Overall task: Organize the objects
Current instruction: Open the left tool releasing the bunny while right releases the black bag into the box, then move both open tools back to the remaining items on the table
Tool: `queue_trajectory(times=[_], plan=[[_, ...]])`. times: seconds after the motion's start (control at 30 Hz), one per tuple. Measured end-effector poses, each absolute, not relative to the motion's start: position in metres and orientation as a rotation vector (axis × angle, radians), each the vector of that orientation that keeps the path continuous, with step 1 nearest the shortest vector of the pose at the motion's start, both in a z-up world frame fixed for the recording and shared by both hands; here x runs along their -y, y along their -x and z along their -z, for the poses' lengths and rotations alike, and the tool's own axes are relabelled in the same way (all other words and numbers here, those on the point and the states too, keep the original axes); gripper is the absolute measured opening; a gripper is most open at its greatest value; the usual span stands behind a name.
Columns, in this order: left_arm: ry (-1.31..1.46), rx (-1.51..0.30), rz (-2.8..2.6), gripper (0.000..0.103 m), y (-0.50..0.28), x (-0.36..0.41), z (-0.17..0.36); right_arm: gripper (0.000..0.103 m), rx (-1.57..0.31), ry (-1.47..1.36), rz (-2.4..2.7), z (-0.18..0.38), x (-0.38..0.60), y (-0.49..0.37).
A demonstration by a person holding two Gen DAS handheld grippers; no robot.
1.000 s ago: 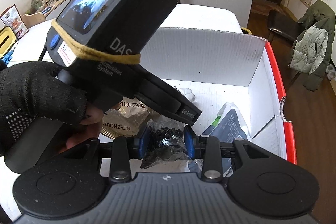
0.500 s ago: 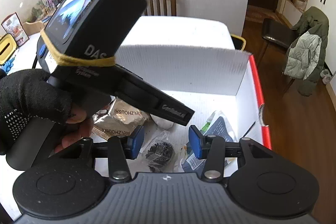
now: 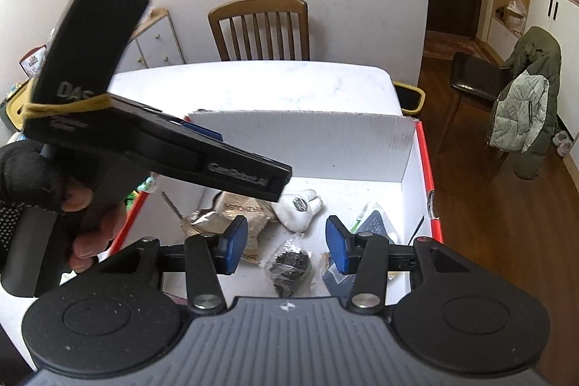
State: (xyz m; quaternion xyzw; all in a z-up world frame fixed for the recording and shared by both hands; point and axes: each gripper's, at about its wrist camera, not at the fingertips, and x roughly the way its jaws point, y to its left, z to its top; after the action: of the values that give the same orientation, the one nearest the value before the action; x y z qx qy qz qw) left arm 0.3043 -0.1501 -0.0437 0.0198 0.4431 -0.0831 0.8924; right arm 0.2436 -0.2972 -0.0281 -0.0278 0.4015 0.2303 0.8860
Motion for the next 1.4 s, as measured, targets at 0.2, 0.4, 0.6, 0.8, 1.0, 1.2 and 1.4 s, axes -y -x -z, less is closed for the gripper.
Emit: queue_trajectory(times=[0.2,0.4,0.6,0.8,1.0,1.2,1.4], plan=[[-0.030,-0.856,0.148,0.080,-0.274,0.137,0.024,0.047,-0.802,0.042,-0.486,0.017,0.295,-0.232],[-0.020,-0.837,0.135,0.085,-0.244,0.115,0.016,0.051,-0.775,0.041,-0.483,0.008,0.286,-0.216],[0.005,-0.820,0.097,0.095,-0.215,0.083,0.014,0.058,-0.765,0.012,-0.486,0.002,0.276,-0.203],[0.017,-0.803,0.069,0.102,-0.199,0.047,0.011,0.067,-0.759,-0.020,-0.513,-0.001,0.258,-0.196],[0.020,-0.823,0.052,0.102,-0.196,0.006,0.023,0.077,-0.754,-0.026,-0.522,-0.001,0.226,-0.192],[0.030,-0.832,0.032,0.103,-0.195,-0.035,0.037,0.080,-0.776,-0.010,-0.526,0.000,0.186,-0.190],[0.053,-0.809,0.002,0.103,-0.200,-0.075,0.051,0.080,-0.811,-0.024,-0.506,0.006,0.146,-0.191]])
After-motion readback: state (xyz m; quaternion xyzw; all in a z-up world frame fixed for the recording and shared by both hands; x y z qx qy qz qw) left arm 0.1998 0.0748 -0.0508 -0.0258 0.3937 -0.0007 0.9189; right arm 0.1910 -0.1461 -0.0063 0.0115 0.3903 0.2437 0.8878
